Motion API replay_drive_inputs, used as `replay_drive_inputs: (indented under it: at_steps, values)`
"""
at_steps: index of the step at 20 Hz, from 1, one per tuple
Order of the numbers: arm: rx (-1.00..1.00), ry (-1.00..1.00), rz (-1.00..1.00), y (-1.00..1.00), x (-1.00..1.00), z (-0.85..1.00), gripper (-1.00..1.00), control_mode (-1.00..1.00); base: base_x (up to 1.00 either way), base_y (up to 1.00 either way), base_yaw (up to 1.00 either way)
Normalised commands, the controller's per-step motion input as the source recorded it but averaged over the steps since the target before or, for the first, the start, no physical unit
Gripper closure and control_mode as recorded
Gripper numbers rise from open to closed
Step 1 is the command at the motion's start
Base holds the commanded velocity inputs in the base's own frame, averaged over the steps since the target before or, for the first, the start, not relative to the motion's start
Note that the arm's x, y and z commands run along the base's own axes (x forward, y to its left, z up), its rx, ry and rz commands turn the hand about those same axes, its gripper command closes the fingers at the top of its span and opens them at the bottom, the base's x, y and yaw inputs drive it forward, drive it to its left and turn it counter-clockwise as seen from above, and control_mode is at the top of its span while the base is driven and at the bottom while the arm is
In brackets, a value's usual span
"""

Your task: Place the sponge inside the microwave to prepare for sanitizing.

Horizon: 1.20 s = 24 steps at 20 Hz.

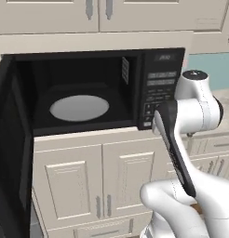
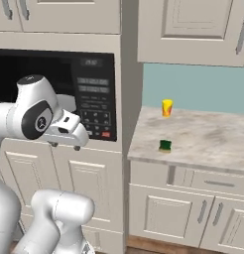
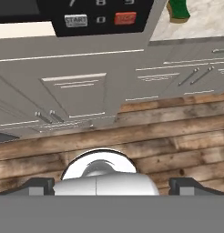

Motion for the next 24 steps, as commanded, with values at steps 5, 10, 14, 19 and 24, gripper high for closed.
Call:
replay_drive_inputs:
  at_steps: [5, 10, 14, 19, 24]
  values:
    - [0.00, 0.00, 0.00, 0.00, 0.00, 0.00, -1.00, 1.00, 0.14, -0.59, 0.04]
    - [0.00, 0.00, 0.00, 0.00, 0.00, 0.00, -1.00, 1.00, 0.04, -0.56, 0.04]
    - [0.00, 0.00, 0.00, 0.00, 0.00, 0.00, -1.00, 1.00, 0.00, -0.55, 0.05]
    - [0.00, 0.00, 0.00, 0.00, 0.00, 0.00, -1.00, 1.00, 0.12, -0.46, 0.06]
    - [0.00, 0.00, 0.00, 0.00, 0.00, 0.00, -1.00, 1.00, 0.17, -0.25, 0.02]
